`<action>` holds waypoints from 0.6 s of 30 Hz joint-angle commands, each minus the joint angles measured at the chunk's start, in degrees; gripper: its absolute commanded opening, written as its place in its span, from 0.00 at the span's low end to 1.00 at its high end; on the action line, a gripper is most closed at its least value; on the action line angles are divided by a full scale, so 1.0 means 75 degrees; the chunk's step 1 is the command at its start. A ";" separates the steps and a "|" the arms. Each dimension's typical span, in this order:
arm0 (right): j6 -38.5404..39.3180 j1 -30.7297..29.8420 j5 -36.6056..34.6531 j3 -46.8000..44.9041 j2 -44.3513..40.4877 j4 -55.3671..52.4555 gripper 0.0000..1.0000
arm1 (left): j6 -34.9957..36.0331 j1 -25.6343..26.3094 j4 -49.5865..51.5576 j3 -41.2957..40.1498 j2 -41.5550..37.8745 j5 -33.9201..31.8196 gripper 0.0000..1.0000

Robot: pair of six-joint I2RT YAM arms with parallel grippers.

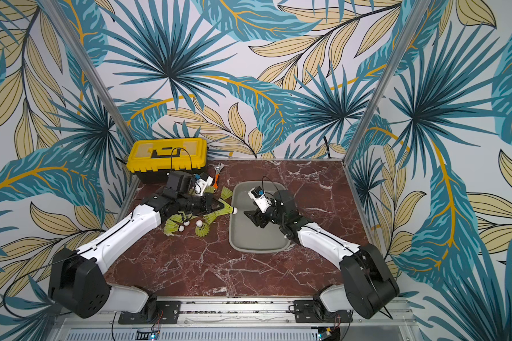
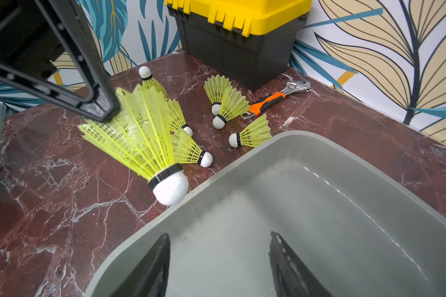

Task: Put the shuttlecocks into the storage box
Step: Place the shuttlecock in the storage box.

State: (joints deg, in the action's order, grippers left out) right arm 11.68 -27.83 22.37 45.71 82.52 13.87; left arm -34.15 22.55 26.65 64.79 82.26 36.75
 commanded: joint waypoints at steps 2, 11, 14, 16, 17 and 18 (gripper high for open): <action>0.0534 -0.0083 0.0221 0.0254 0.0307 -0.0120 0.62 | -0.0015 0.0130 -0.0122 0.0457 0.0083 0.0126 0.00; 0.1220 -0.0188 0.0889 0.0408 0.0583 -0.0471 0.65 | -0.0034 0.0228 -0.0134 0.0628 0.0314 0.0188 0.00; 0.1319 -0.0211 0.0938 0.0544 0.0691 -0.0594 0.65 | -0.0005 0.0263 -0.0067 0.0722 0.0380 0.0224 0.00; 0.1328 -0.0208 0.0885 0.0605 0.0763 -0.0595 0.65 | 0.0017 0.0284 -0.0033 0.0759 0.0403 0.0267 0.00; 0.1330 -0.0203 0.0843 0.0639 0.0797 -0.0590 0.65 | 0.0027 0.0295 -0.0028 0.0782 0.0405 0.0307 0.00; 0.1339 -0.0217 0.0835 0.0662 0.0819 -0.0584 0.64 | 0.0039 0.0299 -0.0022 0.0783 0.0415 0.0333 0.00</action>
State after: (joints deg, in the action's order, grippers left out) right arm 20.21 -29.04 27.75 49.39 87.61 10.68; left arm -34.39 24.38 26.44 67.66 85.19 37.87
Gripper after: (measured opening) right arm 0.646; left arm 0.042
